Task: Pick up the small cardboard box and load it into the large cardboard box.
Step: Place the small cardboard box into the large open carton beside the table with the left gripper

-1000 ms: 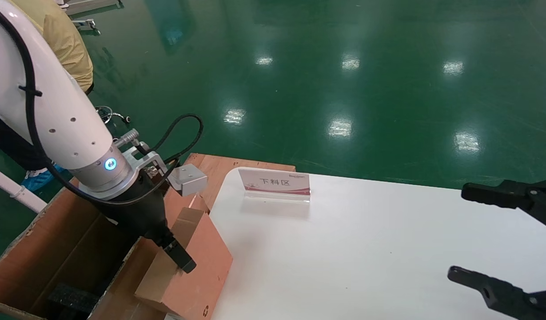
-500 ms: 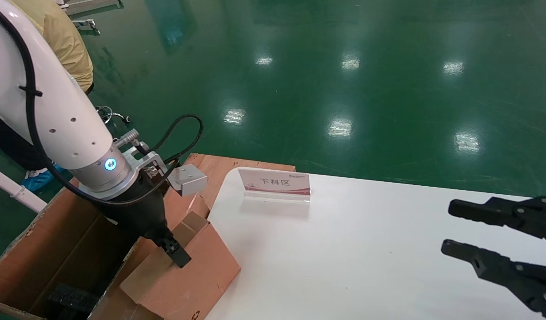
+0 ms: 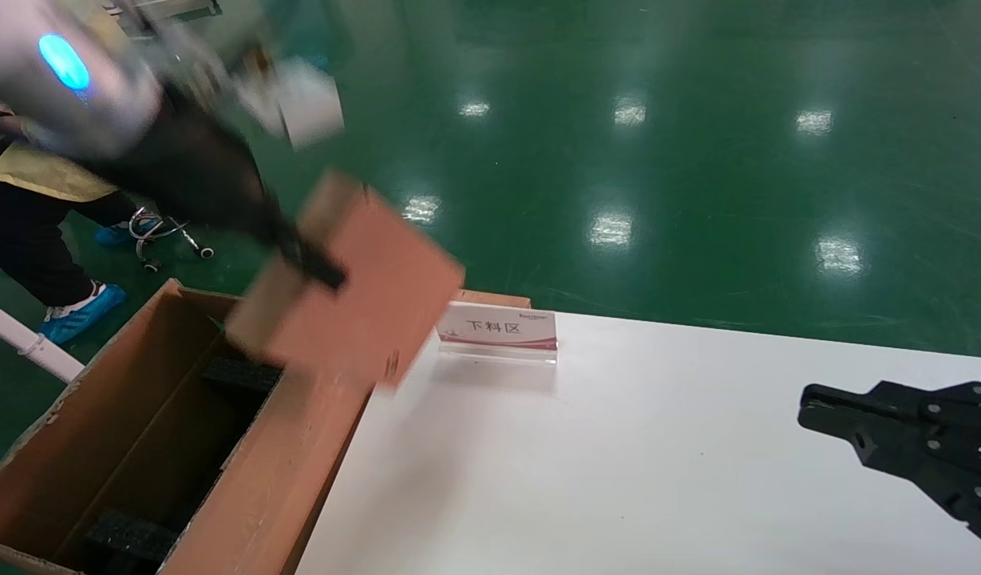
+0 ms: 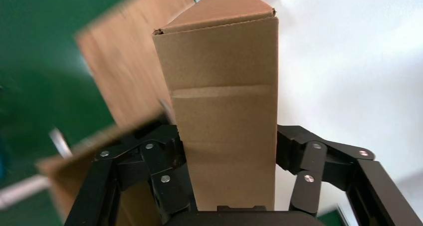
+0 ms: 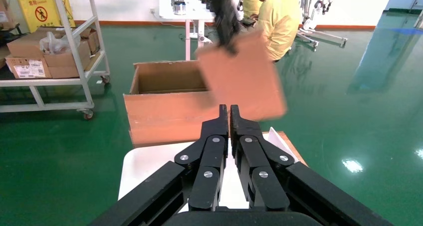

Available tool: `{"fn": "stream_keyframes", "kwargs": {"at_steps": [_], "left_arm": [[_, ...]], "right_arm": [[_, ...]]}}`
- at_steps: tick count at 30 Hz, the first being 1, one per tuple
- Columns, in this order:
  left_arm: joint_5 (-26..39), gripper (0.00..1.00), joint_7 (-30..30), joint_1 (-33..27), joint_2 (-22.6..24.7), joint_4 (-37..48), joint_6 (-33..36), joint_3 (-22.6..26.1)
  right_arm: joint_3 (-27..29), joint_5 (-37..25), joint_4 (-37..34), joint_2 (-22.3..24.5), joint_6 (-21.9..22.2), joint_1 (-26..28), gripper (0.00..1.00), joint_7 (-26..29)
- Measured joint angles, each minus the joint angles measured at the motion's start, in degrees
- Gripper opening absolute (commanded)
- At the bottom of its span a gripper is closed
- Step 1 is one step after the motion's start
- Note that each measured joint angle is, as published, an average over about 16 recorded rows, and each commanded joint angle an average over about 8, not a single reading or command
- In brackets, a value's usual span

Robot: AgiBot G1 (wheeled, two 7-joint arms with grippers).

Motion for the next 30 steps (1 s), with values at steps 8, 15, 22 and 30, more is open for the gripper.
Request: {"fn": "stream_keyframes", "kwargs": {"at_steps": [8,15,22,30], "left_arm": [[1.56,0.00,5.51,-11.02,2.46,5.03,1.61,3.49],[-0.67,0.00,9.95,-17.59,4.74,9.08,2.56,14.12],[-5.99,0.00,11.05,-20.74,5.33,10.91,2.80,27.85],[-10.78,0.00,10.74,-21.40,4.23,11.21,2.15,39.81]], "right_arm": [[-0.03,0.02,-0.01,0.01,0.01,0.01,0.00,-0.02],[-0.06,0.04,-0.01,0.02,0.02,0.02,0.00,-0.03],[-0.08,0.05,-0.01,0.03,0.03,0.02,0.17,-0.04],[-0.11,0.07,-0.01,0.04,0.04,0.03,1.00,-0.06]]}}
